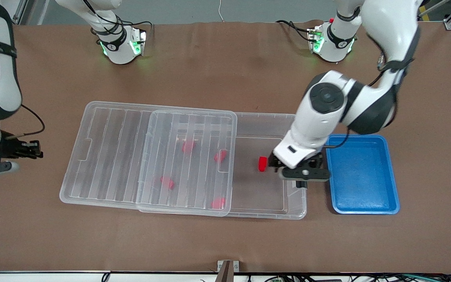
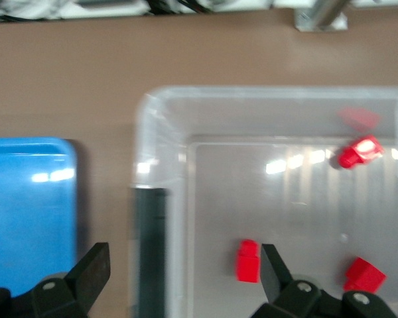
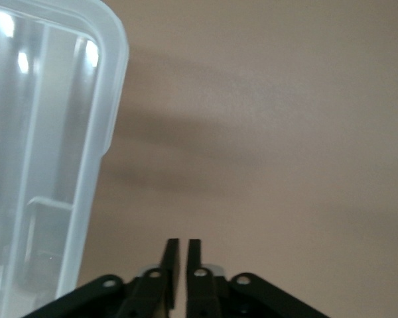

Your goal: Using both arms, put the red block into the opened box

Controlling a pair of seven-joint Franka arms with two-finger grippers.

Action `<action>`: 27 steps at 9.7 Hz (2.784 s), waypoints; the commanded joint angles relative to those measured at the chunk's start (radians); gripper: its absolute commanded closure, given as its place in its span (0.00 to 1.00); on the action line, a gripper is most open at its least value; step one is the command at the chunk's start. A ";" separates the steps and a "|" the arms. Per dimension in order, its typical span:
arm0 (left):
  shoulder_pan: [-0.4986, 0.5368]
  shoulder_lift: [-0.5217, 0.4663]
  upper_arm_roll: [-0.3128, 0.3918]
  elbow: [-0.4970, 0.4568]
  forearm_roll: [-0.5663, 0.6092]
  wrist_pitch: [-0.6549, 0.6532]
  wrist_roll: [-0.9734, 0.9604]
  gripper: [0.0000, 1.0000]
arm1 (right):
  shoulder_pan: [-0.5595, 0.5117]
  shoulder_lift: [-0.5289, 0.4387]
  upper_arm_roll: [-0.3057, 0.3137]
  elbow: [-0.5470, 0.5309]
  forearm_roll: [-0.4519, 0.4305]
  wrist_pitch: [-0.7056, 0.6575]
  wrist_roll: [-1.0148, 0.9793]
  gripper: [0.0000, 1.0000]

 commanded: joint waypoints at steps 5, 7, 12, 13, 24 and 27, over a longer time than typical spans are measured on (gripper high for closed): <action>0.215 -0.232 0.002 0.040 -0.072 -0.269 0.251 0.00 | 0.079 -0.020 0.013 -0.127 0.071 0.075 -0.013 0.99; 0.295 -0.287 0.000 0.045 -0.134 -0.340 0.356 0.00 | 0.110 -0.018 0.025 -0.127 0.122 0.077 -0.012 0.99; 0.184 -0.388 0.228 0.035 -0.295 -0.519 0.511 0.00 | 0.156 0.006 0.124 -0.115 0.174 0.127 0.057 1.00; 0.156 -0.402 0.251 0.030 -0.297 -0.556 0.513 0.00 | 0.188 0.022 0.124 -0.109 0.174 0.141 0.098 1.00; 0.150 -0.507 0.273 -0.097 -0.331 -0.566 0.534 0.00 | 0.216 -0.107 0.124 -0.053 -0.026 0.026 0.676 0.00; 0.150 -0.507 0.272 -0.097 -0.326 -0.567 0.533 0.00 | 0.106 -0.300 0.124 -0.052 -0.051 -0.141 0.695 0.00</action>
